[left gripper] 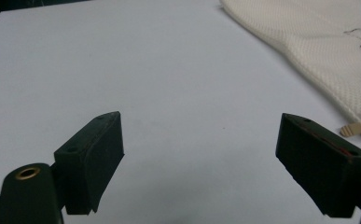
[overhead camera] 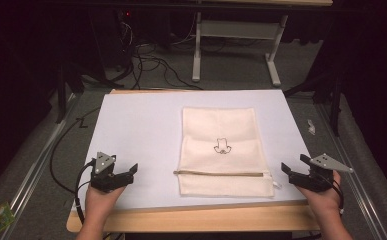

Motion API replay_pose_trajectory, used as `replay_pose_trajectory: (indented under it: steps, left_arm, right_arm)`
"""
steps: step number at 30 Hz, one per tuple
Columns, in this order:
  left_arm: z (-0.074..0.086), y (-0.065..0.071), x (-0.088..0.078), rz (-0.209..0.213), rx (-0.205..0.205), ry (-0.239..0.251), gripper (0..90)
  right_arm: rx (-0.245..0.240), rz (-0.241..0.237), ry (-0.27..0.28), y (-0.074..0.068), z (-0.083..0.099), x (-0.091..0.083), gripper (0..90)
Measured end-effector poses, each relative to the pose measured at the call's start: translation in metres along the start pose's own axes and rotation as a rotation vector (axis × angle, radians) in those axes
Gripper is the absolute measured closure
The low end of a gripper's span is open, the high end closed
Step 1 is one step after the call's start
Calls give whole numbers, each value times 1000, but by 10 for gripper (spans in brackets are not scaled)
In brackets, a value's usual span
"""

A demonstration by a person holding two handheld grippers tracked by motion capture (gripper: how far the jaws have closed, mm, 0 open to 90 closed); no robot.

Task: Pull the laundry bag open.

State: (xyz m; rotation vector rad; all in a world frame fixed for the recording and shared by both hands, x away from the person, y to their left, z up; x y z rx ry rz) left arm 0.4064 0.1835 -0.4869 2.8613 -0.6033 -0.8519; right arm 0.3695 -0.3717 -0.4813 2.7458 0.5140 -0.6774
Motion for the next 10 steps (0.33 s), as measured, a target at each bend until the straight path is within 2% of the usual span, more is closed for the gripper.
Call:
replay_pose_trajectory:
  steps: [5, 10]
  left_arm:
    - [2, 5, 4, 8, 37, -22, 155]
    - [0, 4, 4, 7, 25, -10, 152]
  right_arm:
    - [-28, -4, -11, -6, 0, 2, 191]
    - [-28, -3, -10, -7, 0, 3, 191]
Point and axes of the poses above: each handheld gripper's, and its own axes: x roughly forward along the jaws, z roughly out of its underside, y roughly to its right, the point moved 7 cm from there along x, roughly forward along the jaws, and after that the axes turned 11 degrees about -x, right-handed, at the moved point
